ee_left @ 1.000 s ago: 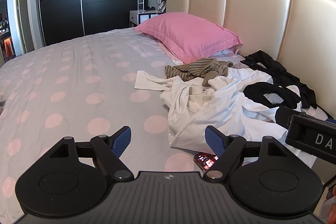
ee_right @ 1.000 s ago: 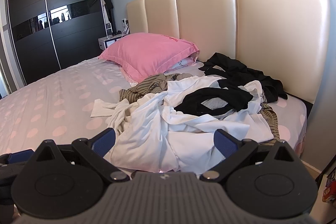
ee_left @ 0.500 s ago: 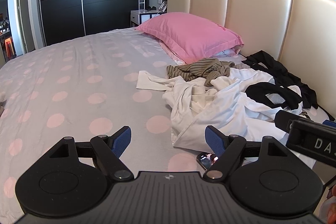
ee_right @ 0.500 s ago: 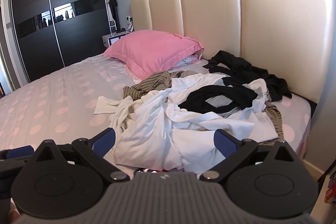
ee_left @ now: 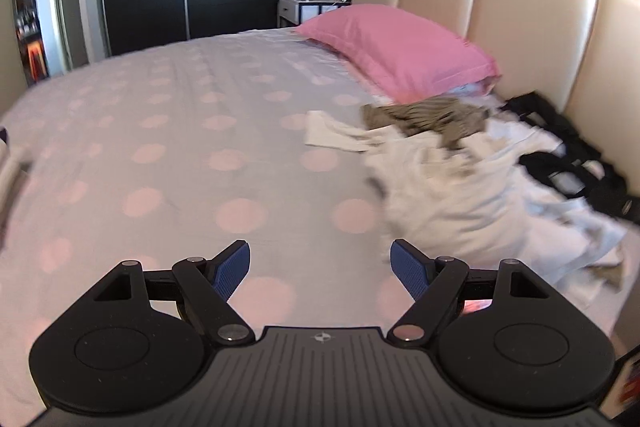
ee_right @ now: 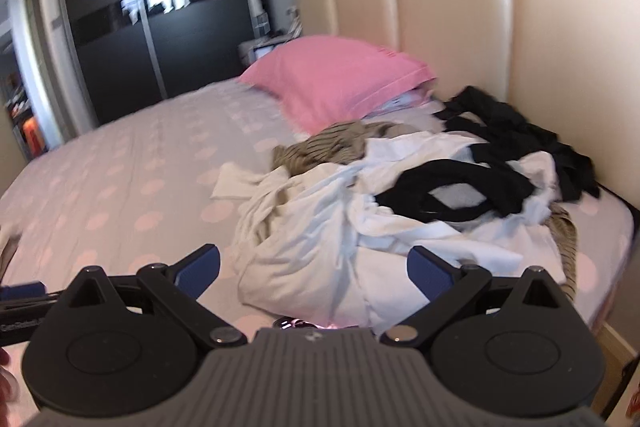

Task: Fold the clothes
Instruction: 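Grasp the white shirt in the clothes pile with the right gripper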

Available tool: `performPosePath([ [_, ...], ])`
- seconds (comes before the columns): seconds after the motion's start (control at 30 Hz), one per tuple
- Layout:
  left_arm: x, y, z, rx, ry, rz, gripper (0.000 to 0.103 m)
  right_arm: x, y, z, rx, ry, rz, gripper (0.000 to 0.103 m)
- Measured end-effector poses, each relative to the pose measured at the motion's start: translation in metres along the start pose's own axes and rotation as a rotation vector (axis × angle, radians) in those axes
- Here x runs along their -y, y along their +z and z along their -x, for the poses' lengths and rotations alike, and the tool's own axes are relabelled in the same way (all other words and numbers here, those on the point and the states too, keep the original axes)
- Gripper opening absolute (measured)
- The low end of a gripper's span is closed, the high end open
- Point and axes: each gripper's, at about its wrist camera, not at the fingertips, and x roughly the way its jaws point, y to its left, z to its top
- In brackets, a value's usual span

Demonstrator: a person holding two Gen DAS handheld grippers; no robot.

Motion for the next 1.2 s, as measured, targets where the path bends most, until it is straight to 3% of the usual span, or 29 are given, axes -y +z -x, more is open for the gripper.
performPosePath([
  [0.1, -0.031, 0.001, -0.004, -0.058, -0.004, 0.033, 0.077, -0.001, 0.01, -0.022, -0.065, 0.02, 0.005, 0.101],
  [0.27, -0.085, -0.004, -0.01, -0.133, 0.069, 0.014, 0.077, 0.0, 0.022, -0.064, -0.167, 0.03, 0.019, 0.101],
  [0.43, -0.149, -0.014, -0.006, -0.188, 0.134, 0.076, 0.077, 0.005, 0.028, -0.105, -0.257, 0.014, -0.015, 0.1],
  [0.7, -0.227, -0.042, 0.008, -0.209, 0.262, 0.181, 0.077, 0.001, 0.03, -0.141, -0.291, -0.02, 0.011, 0.098],
  [0.77, -0.24, -0.048, 0.01, -0.213, 0.281, 0.22, 0.077, 0.0, 0.029, -0.144, -0.29, -0.02, 0.022, 0.089],
  [0.83, -0.248, -0.05, 0.01, -0.214, 0.273, 0.253, 0.077, -0.001, 0.029, -0.147, -0.289, -0.02, 0.033, 0.063],
  [0.97, -0.253, -0.049, 0.012, -0.198, 0.252, 0.27, 0.077, -0.002, 0.028, -0.153, -0.288, -0.021, 0.055, 0.032],
  [1.0, -0.253, -0.049, 0.012, -0.192, 0.247, 0.267, 0.076, -0.003, 0.028, -0.154, -0.288, -0.021, 0.061, 0.02],
  [1.1, -0.248, -0.047, 0.013, -0.181, 0.242, 0.246, 0.076, -0.004, 0.027, -0.159, -0.287, -0.021, 0.077, 0.017],
  [1.2, -0.246, -0.045, 0.016, -0.173, 0.241, 0.236, 0.076, -0.016, 0.045, -0.145, -0.214, -0.018, 0.114, 0.015],
])
